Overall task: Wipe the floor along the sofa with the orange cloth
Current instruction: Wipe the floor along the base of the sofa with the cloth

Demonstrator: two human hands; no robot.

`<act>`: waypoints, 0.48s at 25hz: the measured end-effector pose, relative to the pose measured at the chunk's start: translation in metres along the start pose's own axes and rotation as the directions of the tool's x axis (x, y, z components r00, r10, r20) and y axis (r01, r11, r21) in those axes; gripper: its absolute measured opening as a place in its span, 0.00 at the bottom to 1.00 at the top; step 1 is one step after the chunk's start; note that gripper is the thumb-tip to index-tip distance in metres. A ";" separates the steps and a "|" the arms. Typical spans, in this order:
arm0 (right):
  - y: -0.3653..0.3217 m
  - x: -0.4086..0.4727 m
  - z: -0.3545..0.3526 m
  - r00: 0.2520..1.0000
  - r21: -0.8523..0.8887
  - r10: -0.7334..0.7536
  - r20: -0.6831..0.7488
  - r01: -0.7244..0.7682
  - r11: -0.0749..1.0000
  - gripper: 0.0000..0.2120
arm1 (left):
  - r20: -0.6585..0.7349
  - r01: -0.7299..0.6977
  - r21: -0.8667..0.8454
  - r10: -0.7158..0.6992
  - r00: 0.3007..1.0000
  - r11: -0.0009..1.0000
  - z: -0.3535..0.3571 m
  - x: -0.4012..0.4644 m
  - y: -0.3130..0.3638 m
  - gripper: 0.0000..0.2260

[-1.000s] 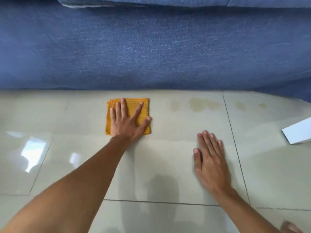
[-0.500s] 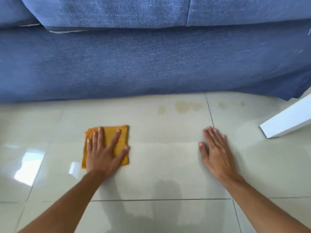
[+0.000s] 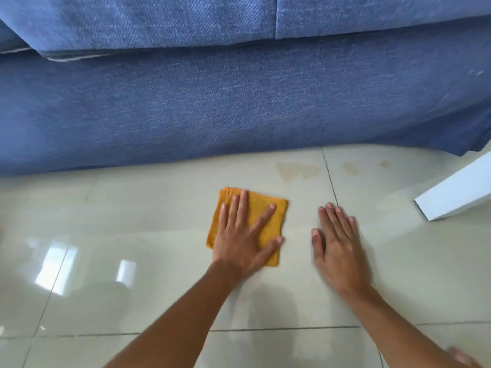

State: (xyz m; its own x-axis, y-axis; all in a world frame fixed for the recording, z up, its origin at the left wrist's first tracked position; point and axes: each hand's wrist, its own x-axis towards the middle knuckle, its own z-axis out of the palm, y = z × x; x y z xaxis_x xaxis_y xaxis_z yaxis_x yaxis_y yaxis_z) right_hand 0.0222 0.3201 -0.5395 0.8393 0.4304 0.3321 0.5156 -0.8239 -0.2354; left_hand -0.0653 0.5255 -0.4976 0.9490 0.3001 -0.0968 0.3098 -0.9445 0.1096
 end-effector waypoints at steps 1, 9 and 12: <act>0.001 0.001 -0.001 1.000 0.003 0.001 0.003 -0.001 1.000 0.25 | -0.003 0.011 -0.007 -0.011 1.000 1.000 0.001 -0.025 -0.012 0.32; -0.001 0.003 0.002 1.000 -0.027 0.021 0.014 -0.021 0.999 0.25 | -0.011 0.375 -0.034 -0.376 0.927 0.926 -0.007 0.051 -0.086 0.34; -0.004 0.001 0.001 1.000 -0.003 -0.004 0.017 0.004 1.000 0.25 | -0.010 0.280 -0.046 -0.281 0.960 0.959 -0.004 0.098 -0.038 0.33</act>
State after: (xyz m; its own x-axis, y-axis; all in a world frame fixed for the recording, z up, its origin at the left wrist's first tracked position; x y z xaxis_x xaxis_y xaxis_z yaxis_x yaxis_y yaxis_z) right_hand 0.0207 0.3238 -0.5388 0.8398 0.4401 0.3178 0.5189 -0.8229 -0.2314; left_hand 0.0164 0.5916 -0.5074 0.8242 0.5549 -0.1135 0.5659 -0.8151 0.1239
